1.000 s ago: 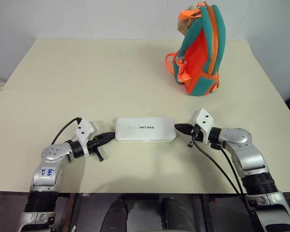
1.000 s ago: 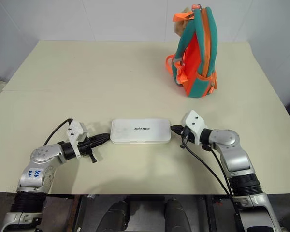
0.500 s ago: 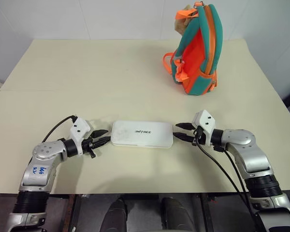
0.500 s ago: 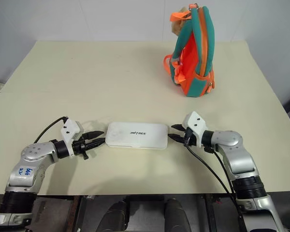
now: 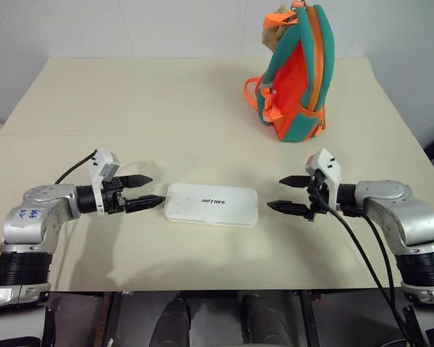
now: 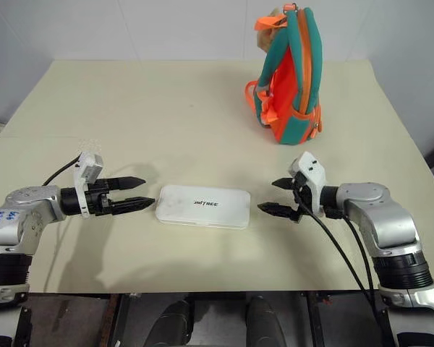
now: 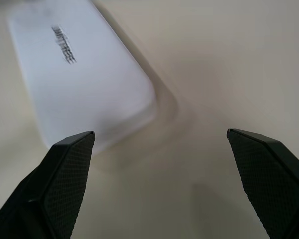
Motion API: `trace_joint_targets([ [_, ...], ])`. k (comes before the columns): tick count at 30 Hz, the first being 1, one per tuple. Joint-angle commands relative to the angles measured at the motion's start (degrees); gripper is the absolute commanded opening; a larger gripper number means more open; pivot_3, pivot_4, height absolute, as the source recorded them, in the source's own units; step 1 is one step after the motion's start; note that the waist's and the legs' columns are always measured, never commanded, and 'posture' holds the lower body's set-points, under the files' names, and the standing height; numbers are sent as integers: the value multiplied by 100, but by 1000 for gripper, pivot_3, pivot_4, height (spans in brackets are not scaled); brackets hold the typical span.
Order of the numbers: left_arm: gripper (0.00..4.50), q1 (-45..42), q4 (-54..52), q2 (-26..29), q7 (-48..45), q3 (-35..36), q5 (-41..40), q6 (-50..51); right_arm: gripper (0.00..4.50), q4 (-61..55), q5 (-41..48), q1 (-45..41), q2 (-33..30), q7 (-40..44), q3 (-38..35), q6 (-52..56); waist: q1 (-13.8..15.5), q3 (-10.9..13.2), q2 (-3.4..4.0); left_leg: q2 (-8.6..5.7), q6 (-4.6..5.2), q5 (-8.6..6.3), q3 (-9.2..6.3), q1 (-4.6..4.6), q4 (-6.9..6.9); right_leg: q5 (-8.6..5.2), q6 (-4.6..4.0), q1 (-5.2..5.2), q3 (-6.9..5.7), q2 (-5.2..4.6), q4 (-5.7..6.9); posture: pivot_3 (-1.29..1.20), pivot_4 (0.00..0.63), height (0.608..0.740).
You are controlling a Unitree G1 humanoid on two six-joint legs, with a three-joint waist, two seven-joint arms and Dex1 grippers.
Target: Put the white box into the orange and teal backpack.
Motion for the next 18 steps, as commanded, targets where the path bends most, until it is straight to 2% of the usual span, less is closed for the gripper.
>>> trace_joint_targets([
  [1, 4458, -257, 51, 219, -140, -120, -208, 665, 4500, -518, 578, -151, -64, -134, -223, 845, 4, 0, 0, 1, 0, 0, 0, 0, 0, -1, -1, -1, 0, 0, 2, 0, 150, 740],
  [10, 4458, -809, 640, 4, 418, -690, -76, 2118, 4500, -541, 504, -80, 34, -758, 220, 1347, 31, 0, -1, -1, 0, 0, 1, -8, 1, -2, -2, -8, 0, 0, 1, 0, 150, 740],
  [18, 4458, -1064, 1042, -563, 687, -730, -39, 2201, 4500, -439, 476, -154, 125, -888, 511, 1274, 64, -1, 0, -4, 1, 3, 1, -5, 7, 0, 1, 0, -1, -2, 2, 0, 150, 740],
])
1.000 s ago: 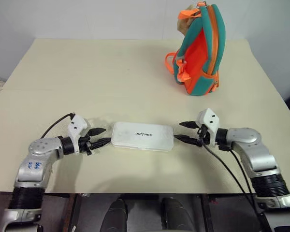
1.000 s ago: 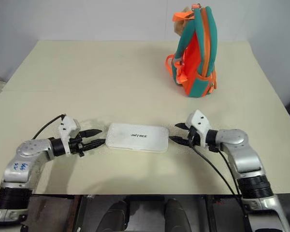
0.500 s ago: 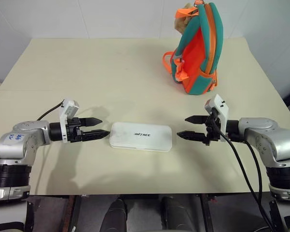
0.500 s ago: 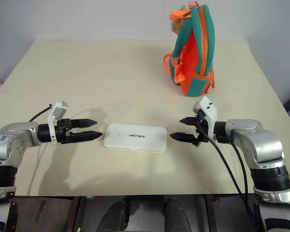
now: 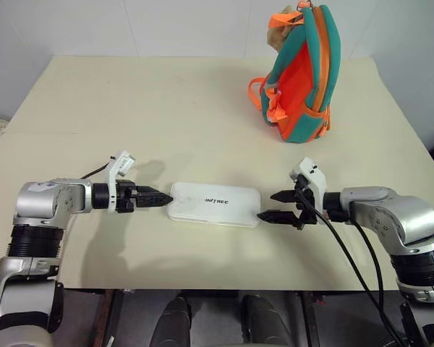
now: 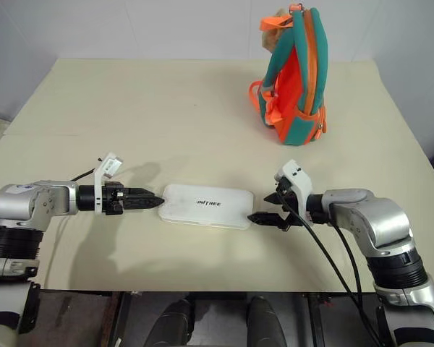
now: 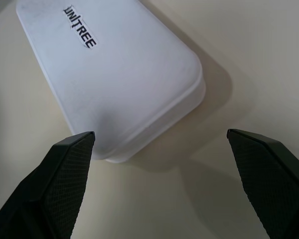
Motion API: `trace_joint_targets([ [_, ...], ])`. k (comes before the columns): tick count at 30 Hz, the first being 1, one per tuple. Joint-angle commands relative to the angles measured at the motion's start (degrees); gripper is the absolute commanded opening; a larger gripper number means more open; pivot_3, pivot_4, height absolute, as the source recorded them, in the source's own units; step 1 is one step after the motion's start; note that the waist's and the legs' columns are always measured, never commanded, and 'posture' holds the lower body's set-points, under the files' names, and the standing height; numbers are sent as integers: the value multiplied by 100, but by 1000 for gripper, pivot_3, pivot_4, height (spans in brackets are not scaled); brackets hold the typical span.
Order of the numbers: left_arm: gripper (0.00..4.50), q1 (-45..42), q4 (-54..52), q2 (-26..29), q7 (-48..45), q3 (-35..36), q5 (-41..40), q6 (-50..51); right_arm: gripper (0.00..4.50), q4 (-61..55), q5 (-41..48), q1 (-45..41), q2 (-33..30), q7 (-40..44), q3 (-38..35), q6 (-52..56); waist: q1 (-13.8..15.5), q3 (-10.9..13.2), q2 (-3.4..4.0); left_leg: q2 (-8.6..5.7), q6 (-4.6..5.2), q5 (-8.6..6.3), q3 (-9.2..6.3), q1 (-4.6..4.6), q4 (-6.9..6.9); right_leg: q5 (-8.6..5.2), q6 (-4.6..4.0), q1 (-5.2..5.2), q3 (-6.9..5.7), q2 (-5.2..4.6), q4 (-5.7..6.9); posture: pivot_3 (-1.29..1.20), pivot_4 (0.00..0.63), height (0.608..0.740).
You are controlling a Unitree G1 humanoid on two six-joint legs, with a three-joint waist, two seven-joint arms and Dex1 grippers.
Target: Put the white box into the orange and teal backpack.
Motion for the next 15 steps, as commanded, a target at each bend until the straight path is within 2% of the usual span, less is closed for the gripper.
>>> trace_joint_targets([
  [1, 4458, -15, 146, -222, 116, -102, -26, 134, 4500, -78, 46, -114, 85, -70, -8, -20, -3, 0, 0, -1, 0, 1, 0, 0, 3, 1, 2, 3, 0, -1, 0, 0, 150, 740],
  [6, 4458, -28, 67, -272, 14, -76, -185, 469, 4500, -227, 181, -176, 176, -172, -84, 171, -17, 0, 0, 0, 0, 1, 0, 2, 5, 3, 4, 5, 1, 0, 0, 0, 150, 740],
  [15, 4458, 103, -520, 407, -529, -645, -374, 991, 4500, -484, 390, -142, 47, -234, -204, 423, -50, 0, 0, 1, 0, -1, 2, -1, -8, -1, 0, -5, 2, 0, -5, 0, 150, 740],
])
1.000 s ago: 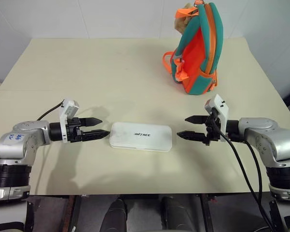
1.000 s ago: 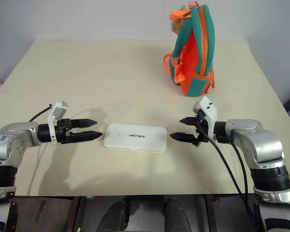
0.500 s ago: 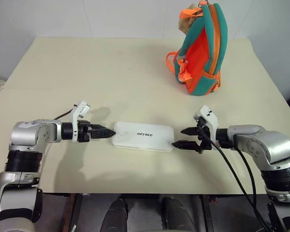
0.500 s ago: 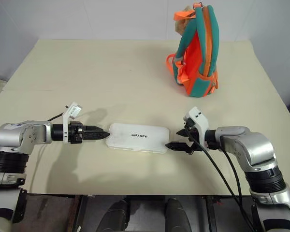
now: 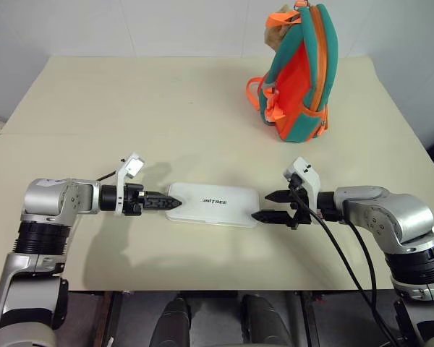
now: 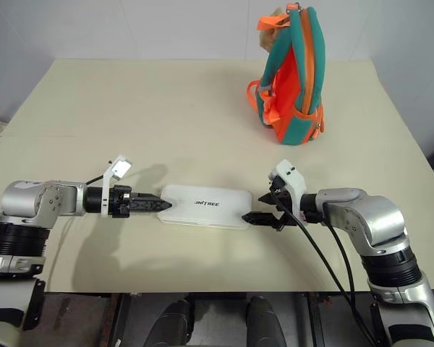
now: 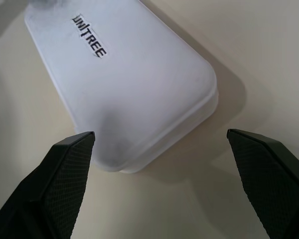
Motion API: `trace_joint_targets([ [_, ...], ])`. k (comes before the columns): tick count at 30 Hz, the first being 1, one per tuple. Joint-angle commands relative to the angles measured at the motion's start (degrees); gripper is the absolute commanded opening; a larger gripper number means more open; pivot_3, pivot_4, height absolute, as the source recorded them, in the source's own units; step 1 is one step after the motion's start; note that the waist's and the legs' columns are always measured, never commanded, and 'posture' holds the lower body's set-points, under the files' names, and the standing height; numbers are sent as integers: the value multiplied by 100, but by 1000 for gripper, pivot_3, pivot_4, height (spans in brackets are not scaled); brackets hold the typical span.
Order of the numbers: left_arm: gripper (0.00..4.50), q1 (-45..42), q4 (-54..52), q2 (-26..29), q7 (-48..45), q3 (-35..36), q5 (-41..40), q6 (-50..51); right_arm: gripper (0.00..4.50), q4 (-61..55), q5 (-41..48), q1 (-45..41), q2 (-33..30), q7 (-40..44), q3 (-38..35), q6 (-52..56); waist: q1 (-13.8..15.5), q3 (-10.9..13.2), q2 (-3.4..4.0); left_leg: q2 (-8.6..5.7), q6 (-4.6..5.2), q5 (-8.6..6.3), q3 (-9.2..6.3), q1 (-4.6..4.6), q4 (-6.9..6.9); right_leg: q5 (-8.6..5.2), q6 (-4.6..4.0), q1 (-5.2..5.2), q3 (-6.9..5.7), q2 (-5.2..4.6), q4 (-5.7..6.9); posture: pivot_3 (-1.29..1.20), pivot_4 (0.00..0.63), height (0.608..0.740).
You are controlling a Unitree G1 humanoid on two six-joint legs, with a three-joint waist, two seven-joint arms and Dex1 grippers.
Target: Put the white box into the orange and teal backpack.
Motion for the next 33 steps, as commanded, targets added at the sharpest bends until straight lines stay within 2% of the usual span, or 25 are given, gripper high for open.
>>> trace_joint_targets([
  [1, 4458, 102, -69, 110, -126, -267, -75, 191, 4500, -289, 148, -16, -87, -36, -194, 54, -2, 0, 0, 0, 0, 0, 0, 0, 0, 0, 0, -1, 0, 0, 1, 0, 150, 740],
  [19, 4458, 64, 331, -793, 230, -51, -134, 220, 4500, -463, 483, 148, 183, -242, -140, 194, 39, -1, -1, -4, 1, 1, -2, 18, 11, 1, 2, 29, -1, -4, -2, 0, 150, 740],
  [33, 4458, 116, 83, -893, 196, 297, -695, 719, 4500, 276, -87, 238, 176, 657, 358, -1471, 19, 0, -1, -3, 2, -1, -2, 14, 6, 1, 3, 23, -2, -3, -10, 0, 150, 740],
])
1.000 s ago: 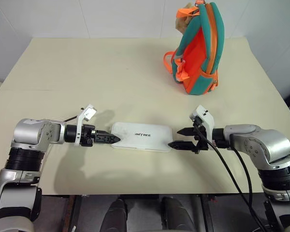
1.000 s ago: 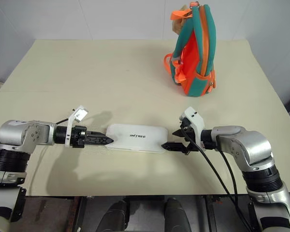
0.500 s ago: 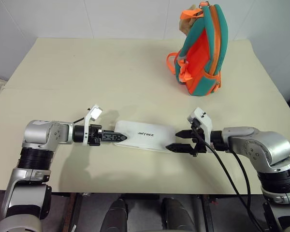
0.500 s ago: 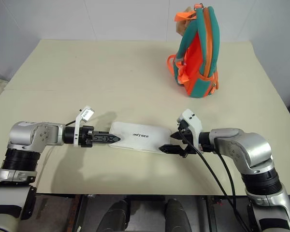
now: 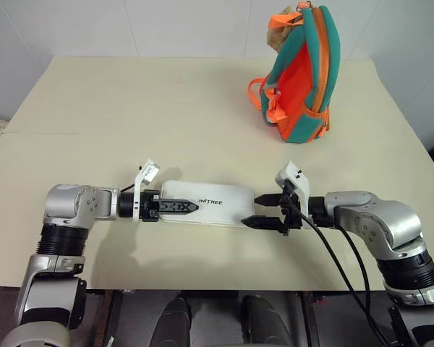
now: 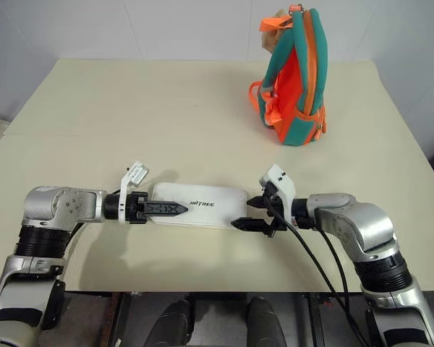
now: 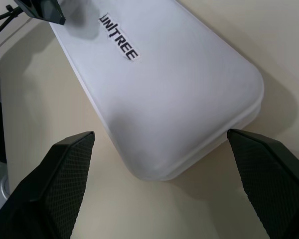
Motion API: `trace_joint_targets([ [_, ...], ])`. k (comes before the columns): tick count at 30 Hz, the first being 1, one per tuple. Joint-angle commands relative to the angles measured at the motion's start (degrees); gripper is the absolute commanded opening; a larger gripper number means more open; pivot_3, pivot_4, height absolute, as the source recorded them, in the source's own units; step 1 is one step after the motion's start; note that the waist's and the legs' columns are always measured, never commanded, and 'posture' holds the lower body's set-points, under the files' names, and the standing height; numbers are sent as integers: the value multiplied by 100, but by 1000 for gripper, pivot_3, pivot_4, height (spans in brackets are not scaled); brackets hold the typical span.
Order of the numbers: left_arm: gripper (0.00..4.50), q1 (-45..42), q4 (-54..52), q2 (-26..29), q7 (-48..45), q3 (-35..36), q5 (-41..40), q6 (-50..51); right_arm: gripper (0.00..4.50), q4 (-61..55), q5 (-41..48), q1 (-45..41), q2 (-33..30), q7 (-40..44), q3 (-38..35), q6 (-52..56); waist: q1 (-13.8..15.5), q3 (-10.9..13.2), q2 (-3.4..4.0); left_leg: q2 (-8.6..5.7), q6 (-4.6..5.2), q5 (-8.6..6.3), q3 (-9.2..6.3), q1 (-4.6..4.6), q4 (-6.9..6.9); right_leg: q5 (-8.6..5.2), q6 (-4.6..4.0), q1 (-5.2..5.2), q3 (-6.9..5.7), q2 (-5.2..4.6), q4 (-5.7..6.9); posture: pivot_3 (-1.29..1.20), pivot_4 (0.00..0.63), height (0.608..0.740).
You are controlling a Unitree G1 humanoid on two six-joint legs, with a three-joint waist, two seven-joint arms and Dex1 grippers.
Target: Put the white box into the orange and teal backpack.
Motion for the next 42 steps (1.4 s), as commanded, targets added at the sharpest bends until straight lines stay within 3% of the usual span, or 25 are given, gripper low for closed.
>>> trace_joint_targets([
  [1, 4458, 84, -126, 42, -72, 7, -227, 177, 4500, 143, -147, 22, -50, 291, 54, -495, 0, 0, 0, 0, 0, 0, 0, 0, 0, 0, 0, 0, 0, 0, 0, 0, 150, 740],
  [6, 4458, 28, -45, 69, 4, 253, -355, 290, 4500, 378, -345, 44, -35, 390, 87, -802, -11, 0, 0, 1, 0, 0, 0, 0, 0, 0, 0, -2, 0, 1, 3, 0, 150, 740],
  [7, 4284, 2, -14, 53, 27, 364, -408, 337, 4500, 382, -363, 71, -37, 406, 85, -832, -13, 0, 0, 1, 0, 0, 0, 0, 0, 0, 0, -5, 0, 1, 5, 0, 150, 740],
  [10, 3592, -121, 136, -36, 177, 820, -581, 544, 4500, 370, -430, 200, -61, 438, 69, -922, -10, 0, 0, 2, -1, 1, 0, -6, -1, 0, 0, -14, 0, 2, 10, 0, 150, 740],
  [17, 1453, -100, 82, -101, 356, 1268, -885, 912, 4500, 404, -554, 330, -71, 453, 30, -1078, -8, 0, -1, 1, -3, 2, 0, -10, 0, 0, 0, -19, 1, 1, 13, 0, 150, 740],
  [18, 1363, -75, 27, -106, 369, 1282, -924, 958, 4500, 410, -569, 331, -63, 446, 17, -1092, -7, 0, -1, 2, -3, 2, 0, -10, 0, 0, 0, -19, 1, 1, 13, 0, 150, 740],
  [26, 1363, 98, -251, -19, 460, 1401, -972, 927, 4500, 234, -501, 318, -110, 158, -453, -1117, -8, 0, -1, 2, -5, 3, 1, -12, 0, 0, 0, -21, 1, 1, 12, 0, 150, 740],
  [34, 1362, 407, -60, 701, 349, 1695, -778, 152, 4500, 150, -255, -163, -547, -626, -2019, -853, -24, 1, 0, 2, -5, 3, 3, -13, -4, -1, -3, -25, 2, 0, 12, 0, 150, 740],
  [42, 1362, 719, -295, 589, 618, 1791, -857, -83, 4500, 1223, -1131, -1660, 75, -2571, -2162, -1208, -17, 0, -1, 3, -8, 5, 10, -10, -10, 0, -11, -28, 4, -4, 10, 0, 150, 740],
])
